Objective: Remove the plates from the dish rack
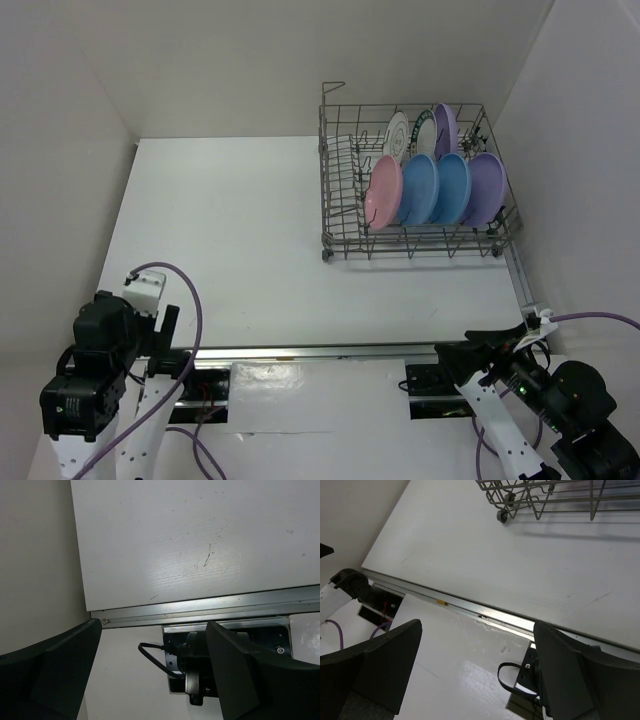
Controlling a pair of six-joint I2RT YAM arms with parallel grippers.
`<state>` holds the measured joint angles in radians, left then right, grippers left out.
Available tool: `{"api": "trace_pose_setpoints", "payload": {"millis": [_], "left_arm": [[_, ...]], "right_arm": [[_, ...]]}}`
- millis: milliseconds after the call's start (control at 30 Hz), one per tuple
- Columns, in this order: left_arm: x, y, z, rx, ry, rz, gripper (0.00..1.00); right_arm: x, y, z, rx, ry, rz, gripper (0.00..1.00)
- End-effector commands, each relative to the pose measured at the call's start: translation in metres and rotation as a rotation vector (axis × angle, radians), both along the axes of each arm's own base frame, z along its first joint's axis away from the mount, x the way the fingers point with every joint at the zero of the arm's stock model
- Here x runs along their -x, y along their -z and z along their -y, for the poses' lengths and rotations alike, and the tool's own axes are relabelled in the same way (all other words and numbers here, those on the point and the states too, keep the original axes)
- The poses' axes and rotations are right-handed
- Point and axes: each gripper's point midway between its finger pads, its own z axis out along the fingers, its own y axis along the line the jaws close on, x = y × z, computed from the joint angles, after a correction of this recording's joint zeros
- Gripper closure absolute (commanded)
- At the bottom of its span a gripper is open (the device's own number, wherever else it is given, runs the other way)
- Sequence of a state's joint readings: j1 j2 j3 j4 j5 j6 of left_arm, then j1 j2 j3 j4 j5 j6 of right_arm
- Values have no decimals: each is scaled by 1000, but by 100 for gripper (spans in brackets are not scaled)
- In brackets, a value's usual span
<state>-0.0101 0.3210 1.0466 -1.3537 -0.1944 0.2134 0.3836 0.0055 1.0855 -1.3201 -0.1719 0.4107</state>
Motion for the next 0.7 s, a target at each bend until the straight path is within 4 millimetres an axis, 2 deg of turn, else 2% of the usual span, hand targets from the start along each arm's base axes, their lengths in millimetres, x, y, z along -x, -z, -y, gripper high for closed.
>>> {"api": "trace_pose_setpoints", "payload": {"millis": [0,67,133,233,267,300,333,400,433,467,500,533,567,600,633,667], "left_arm": [[3,-2,-4,-1,-36,-4,0],[-1,-8,2,20,-12,-11,0],[-8,-23,12,29,73,16,0],[-33,-57,24,41,163,91,0],[-52,-74,25,36,165,165,0],[-64,-80,25,34,166,181,0],[-81,-84,27,40,173,171,0],[-103,-97,29,46,185,194,0],[-114,-111,30,44,186,230,0],[-127,-109,30,53,180,204,0],[-132,-111,32,69,181,205,0],[-135,-112,32,69,181,199,0],[-138,-114,38,86,206,197,0],[-143,-109,39,94,213,175,0],[-143,-115,39,82,220,188,0],[-146,-116,39,83,220,183,0]], "right_arm": [[6,-1,5,-21,7,50,0],[3,-3,8,-24,37,47,0],[-6,-15,10,-25,70,36,0],[-44,-30,-1,22,90,-26,0],[-58,-34,-8,32,81,-52,0],[-70,-33,-18,47,60,-99,0],[-94,-27,-31,105,27,-183,0],[-122,-37,-47,136,-18,-201,0],[-149,-29,-53,184,4,-289,0],[-170,-59,-42,201,102,-228,0],[-189,-74,-40,210,150,-203,0],[-217,-71,-42,262,187,-231,0],[-235,-93,-38,302,218,-164,0],[-255,-93,-25,366,309,-154,0],[-273,-94,-21,408,349,-144,0],[-300,-82,-22,508,354,-162,0]]}}
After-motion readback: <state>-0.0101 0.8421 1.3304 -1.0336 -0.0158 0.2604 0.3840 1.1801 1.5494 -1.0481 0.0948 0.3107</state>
